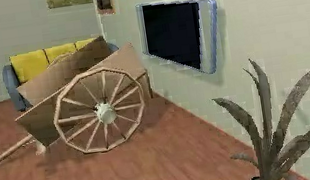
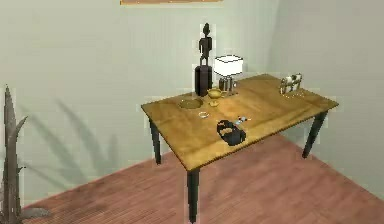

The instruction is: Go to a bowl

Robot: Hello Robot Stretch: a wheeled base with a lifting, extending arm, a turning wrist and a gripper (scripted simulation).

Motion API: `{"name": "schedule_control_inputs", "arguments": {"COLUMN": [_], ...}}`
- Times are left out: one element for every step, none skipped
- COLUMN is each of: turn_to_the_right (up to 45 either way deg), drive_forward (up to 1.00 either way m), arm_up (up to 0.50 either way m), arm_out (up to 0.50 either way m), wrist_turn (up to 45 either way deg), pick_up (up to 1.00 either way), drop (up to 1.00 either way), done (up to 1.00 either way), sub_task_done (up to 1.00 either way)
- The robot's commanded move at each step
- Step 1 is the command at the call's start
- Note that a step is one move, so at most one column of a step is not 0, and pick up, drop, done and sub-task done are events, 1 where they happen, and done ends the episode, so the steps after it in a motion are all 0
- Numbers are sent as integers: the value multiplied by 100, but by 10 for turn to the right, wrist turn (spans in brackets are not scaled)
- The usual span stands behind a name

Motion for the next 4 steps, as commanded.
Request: {"name": "schedule_control_inputs", "arguments": {"turn_to_the_right": [-450, -60, 0, -210], "drive_forward": [0, 0, 100, 0], "arm_up": [0, 0, 0, 0], "arm_out": [0, 0, 0, 0], "wrist_turn": [0, 0, 0, 0], "pick_up": [0, 0, 0, 0], "drop": [0, 0, 0, 0], "done": [0, 0, 0, 0], "sub_task_done": [0, 0, 0, 0]}}
